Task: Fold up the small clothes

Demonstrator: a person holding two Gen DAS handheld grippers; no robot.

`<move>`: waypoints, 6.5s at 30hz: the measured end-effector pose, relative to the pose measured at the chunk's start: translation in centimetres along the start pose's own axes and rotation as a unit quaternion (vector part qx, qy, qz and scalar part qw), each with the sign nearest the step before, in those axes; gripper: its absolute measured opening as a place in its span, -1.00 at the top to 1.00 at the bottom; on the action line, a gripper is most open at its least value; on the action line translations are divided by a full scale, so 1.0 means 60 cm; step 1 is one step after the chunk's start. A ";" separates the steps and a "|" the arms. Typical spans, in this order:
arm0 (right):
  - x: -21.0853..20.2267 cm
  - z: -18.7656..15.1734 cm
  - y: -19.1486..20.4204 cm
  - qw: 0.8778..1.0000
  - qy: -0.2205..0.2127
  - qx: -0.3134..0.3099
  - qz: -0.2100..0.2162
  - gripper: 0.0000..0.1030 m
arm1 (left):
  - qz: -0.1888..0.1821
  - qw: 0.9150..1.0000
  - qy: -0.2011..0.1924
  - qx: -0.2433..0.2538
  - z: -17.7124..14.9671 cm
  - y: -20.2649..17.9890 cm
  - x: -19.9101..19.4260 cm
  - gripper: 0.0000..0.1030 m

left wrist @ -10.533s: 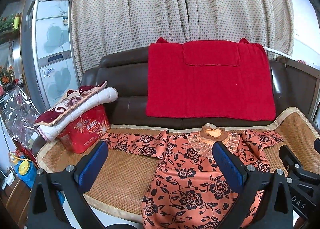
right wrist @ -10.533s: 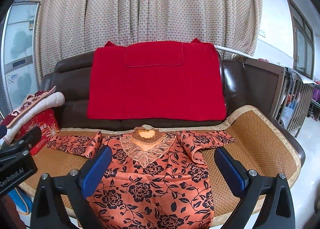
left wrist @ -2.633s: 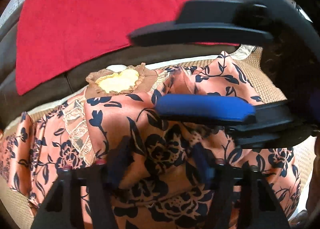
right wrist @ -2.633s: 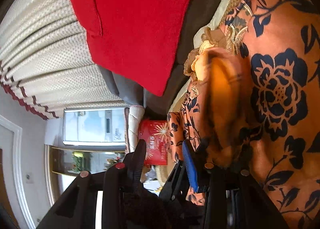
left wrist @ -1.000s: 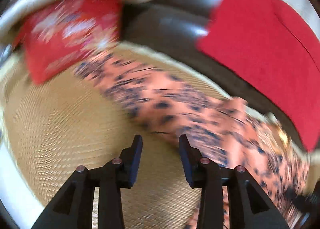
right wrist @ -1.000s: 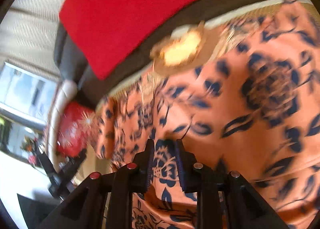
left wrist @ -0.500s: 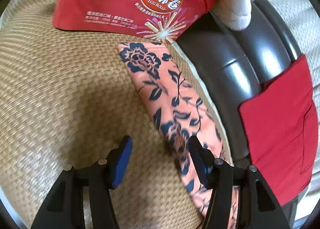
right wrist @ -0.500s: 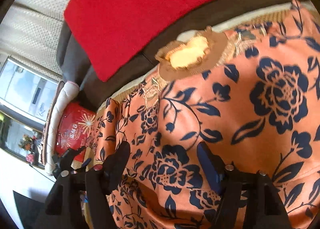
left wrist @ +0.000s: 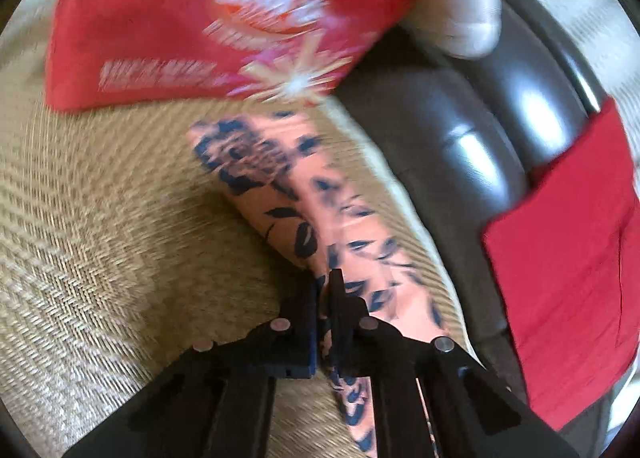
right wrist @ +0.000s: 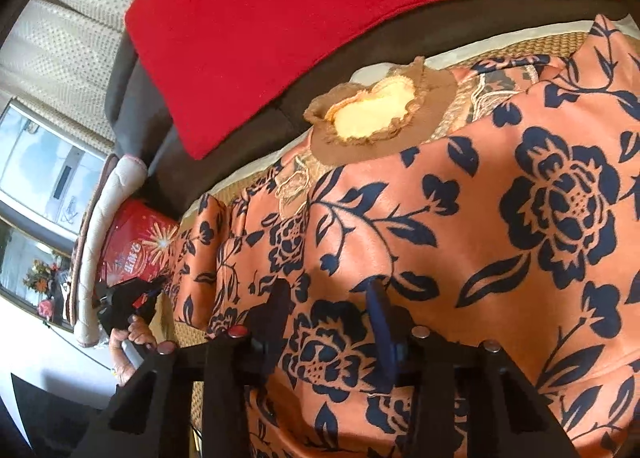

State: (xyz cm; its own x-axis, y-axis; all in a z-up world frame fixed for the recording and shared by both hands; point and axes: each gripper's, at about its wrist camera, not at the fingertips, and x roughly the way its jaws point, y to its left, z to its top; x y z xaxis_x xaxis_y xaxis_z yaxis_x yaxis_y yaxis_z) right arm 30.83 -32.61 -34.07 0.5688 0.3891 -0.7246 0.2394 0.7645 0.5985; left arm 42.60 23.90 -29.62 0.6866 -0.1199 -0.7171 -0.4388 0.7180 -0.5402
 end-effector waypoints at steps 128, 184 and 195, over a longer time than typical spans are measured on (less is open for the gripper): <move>-0.152 0.043 -0.194 0.982 -0.071 0.175 0.026 0.52 | 0.015 0.890 0.098 0.444 -0.399 -0.381 0.020 0.19; -0.101 0.054 -0.051 0.995 -0.029 0.013 -0.092 0.40 | 0.091 0.883 0.137 0.440 -0.339 -0.374 0.080 0.00; -0.171 -0.025 -0.046 0.996 -0.037 -0.018 -0.083 0.38 | 0.051 0.903 0.110 0.413 -0.298 -0.271 -0.054 -0.11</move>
State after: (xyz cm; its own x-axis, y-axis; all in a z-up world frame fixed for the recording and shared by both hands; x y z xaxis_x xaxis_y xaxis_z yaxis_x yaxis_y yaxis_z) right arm 23.18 -37.93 -28.78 0.5801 0.2186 -0.7846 0.3068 0.8337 0.4591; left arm 37.15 0.36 -26.35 0.4945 -0.0917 -0.8643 0.1503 0.9885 -0.0189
